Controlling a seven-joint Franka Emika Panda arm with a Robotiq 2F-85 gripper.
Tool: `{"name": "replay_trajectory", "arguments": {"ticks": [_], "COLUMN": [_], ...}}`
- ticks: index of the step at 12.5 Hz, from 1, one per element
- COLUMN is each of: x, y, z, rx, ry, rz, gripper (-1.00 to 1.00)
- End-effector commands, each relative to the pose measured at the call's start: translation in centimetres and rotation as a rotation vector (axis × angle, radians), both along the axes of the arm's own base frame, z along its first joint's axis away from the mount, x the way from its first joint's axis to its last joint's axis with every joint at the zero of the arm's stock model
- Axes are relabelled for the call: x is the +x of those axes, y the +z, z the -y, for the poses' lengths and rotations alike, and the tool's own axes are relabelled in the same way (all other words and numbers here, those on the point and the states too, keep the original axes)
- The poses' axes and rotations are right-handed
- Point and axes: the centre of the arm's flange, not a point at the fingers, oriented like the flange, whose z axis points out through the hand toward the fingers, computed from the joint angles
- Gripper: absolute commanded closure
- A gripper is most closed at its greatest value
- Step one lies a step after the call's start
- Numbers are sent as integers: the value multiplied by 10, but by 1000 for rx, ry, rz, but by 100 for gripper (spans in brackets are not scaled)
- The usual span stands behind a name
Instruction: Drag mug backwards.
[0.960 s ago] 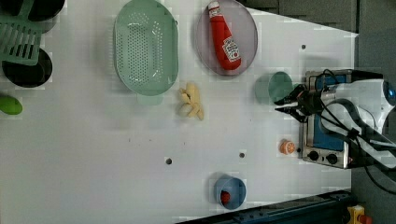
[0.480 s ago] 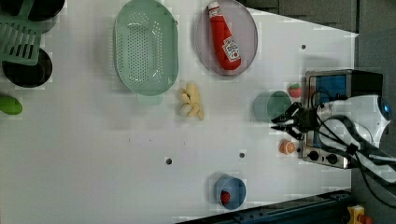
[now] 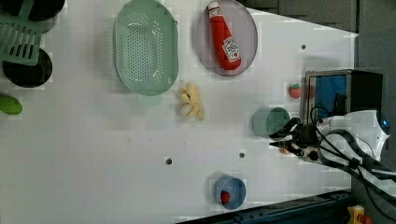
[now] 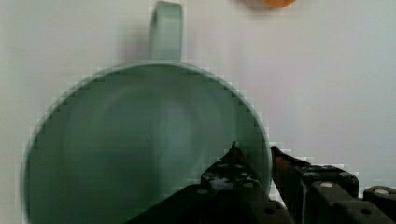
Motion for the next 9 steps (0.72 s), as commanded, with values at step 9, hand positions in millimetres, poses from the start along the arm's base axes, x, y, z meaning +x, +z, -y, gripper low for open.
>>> {"name": "replay_trajectory", "arguments": {"ticks": [9], "x": [-24], "y": [13], "z": [16], "rx": [52], "ry": [-48], "rz": [-165], "gripper": [-7]}}
